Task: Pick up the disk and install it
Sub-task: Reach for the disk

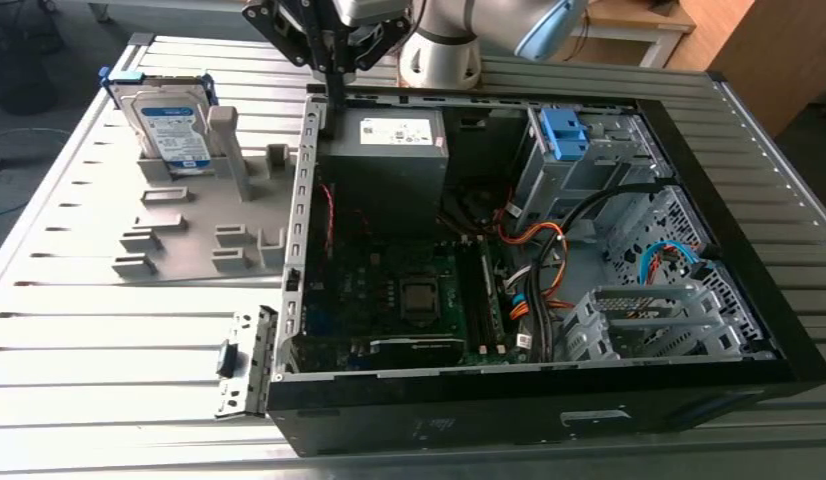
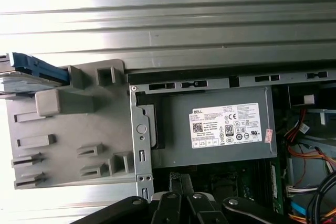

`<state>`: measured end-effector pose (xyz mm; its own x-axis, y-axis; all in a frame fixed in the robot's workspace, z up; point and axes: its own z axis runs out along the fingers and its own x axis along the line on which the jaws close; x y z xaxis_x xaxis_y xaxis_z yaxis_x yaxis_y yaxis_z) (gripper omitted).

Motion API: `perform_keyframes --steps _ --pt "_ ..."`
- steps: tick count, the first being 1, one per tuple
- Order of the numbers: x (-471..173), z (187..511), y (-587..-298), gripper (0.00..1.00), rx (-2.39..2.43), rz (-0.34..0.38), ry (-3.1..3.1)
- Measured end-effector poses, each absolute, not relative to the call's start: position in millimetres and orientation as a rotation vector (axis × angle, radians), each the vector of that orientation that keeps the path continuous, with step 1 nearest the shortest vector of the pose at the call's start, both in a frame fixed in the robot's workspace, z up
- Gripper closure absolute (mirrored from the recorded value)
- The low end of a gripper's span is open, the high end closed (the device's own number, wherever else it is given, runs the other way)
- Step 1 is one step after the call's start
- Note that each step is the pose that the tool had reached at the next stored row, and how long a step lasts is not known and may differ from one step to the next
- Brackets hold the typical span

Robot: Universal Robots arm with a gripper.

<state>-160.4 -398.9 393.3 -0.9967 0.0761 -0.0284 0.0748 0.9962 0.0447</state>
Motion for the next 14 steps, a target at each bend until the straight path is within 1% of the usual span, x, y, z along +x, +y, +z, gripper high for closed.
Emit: perform_keyframes --steps 14 --pt "-174.0 393.3 -398.9 0.89 0.118 0.068 3.108"
